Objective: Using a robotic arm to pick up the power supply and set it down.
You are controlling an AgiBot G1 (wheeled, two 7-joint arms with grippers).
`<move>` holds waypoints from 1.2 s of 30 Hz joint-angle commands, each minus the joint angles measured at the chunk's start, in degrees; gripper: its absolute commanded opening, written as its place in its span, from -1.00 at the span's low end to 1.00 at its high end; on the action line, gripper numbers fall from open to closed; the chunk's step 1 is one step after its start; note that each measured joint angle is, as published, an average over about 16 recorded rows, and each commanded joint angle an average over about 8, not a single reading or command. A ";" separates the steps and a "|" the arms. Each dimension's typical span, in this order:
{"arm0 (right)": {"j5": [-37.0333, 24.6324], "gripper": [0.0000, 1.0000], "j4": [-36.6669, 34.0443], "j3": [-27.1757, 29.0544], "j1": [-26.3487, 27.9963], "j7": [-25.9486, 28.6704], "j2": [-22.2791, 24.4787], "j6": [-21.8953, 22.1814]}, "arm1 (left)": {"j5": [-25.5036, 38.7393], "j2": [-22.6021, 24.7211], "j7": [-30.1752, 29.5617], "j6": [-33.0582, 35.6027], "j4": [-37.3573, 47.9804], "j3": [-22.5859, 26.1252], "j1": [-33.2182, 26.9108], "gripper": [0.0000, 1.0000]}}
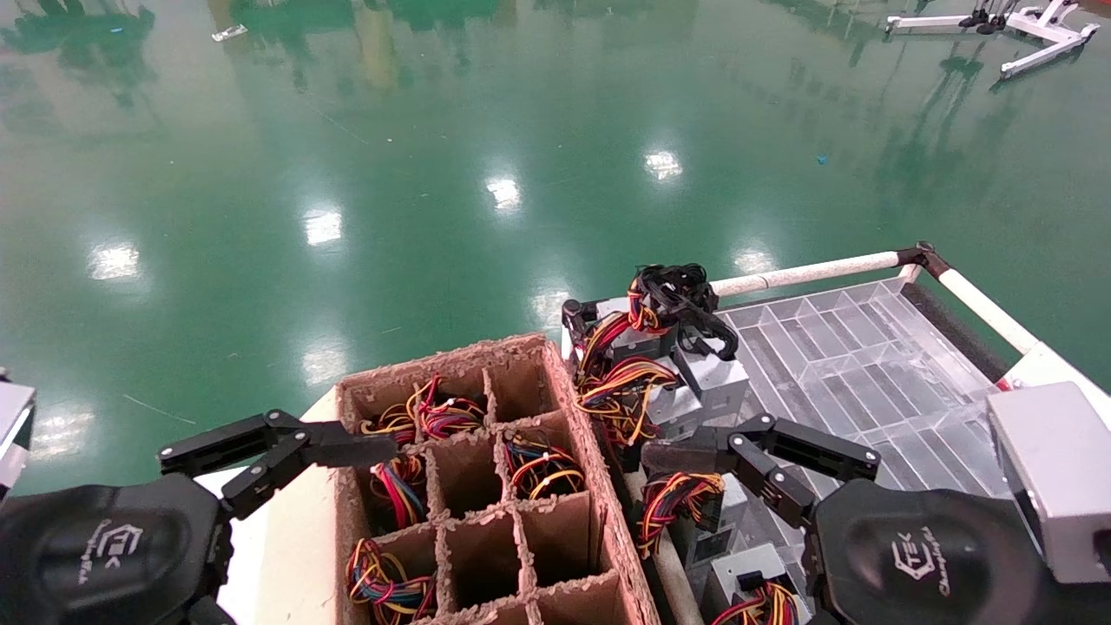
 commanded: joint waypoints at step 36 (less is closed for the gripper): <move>0.00 1.00 0.00 0.00 0.00 0.00 0.00 0.00 | 0.00 0.00 0.00 0.00 0.00 0.00 0.00 1.00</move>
